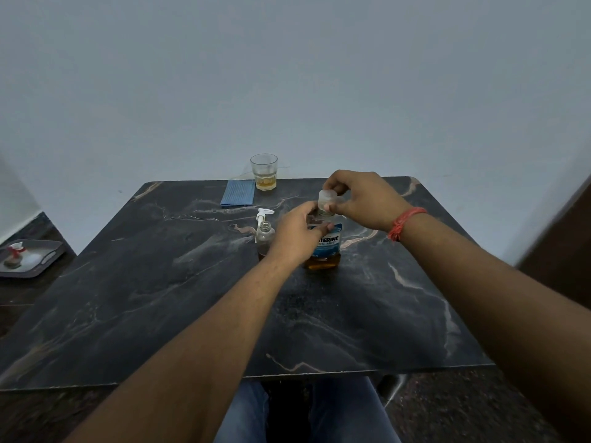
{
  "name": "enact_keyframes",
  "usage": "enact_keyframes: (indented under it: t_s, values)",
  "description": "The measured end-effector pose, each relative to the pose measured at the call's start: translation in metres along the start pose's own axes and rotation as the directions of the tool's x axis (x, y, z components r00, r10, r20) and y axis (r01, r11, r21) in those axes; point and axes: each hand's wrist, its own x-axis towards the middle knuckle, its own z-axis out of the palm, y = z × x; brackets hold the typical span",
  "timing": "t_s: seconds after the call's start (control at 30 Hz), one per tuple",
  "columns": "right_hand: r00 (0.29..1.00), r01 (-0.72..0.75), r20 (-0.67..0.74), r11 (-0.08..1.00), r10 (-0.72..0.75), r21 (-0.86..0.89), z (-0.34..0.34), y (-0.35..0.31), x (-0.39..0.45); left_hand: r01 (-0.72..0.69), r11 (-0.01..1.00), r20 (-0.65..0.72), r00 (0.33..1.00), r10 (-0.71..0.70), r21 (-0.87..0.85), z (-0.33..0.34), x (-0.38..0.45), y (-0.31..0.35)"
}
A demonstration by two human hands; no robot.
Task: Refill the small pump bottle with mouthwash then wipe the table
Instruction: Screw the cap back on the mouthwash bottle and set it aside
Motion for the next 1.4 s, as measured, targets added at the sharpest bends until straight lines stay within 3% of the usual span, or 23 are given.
enact_keyframes:
  t_s: [0.23, 0.33, 0.43, 0.67, 0.9, 1.4]
  values:
    - [0.999, 0.023, -0.015, 0.964, -0.028, -0.265, -0.003, -0.003, 0.004, 0.007, 1.0, -0.005, 1.0, -0.007, -0.018, 0.0, 0.0, 0.0]
    - [0.998, 0.058, 0.007, 0.976, -0.058, -0.21, -0.012, 0.0, 0.004, 0.011, 1.0, 0.002, 1.0, -0.011, -0.02, 0.0, 0.0, 0.0]
    - [0.982, 0.151, 0.131, 0.983, -0.136, -0.104, -0.013, -0.001, 0.002, 0.011, 0.999, 0.001, 1.0, -0.011, -0.039, 0.001, 0.001, -0.002]
    - [0.991, 0.136, 0.056, 0.951, -0.125, -0.278, -0.004, -0.001, 0.009, 0.018, 0.999, 0.005, 1.0, -0.018, -0.041, 0.0, 0.001, -0.002]
    - [0.975, 0.187, 0.17, 0.949, -0.147, -0.254, -0.007, -0.003, 0.011, 0.037, 0.998, 0.007, 0.999, -0.037, -0.054, 0.001, 0.001, -0.003]
    - [0.997, 0.061, 0.06, 0.951, -0.045, -0.303, 0.004, -0.005, 0.011, 0.045, 0.997, -0.013, 0.999, -0.046, -0.062, 0.002, 0.0, -0.003]
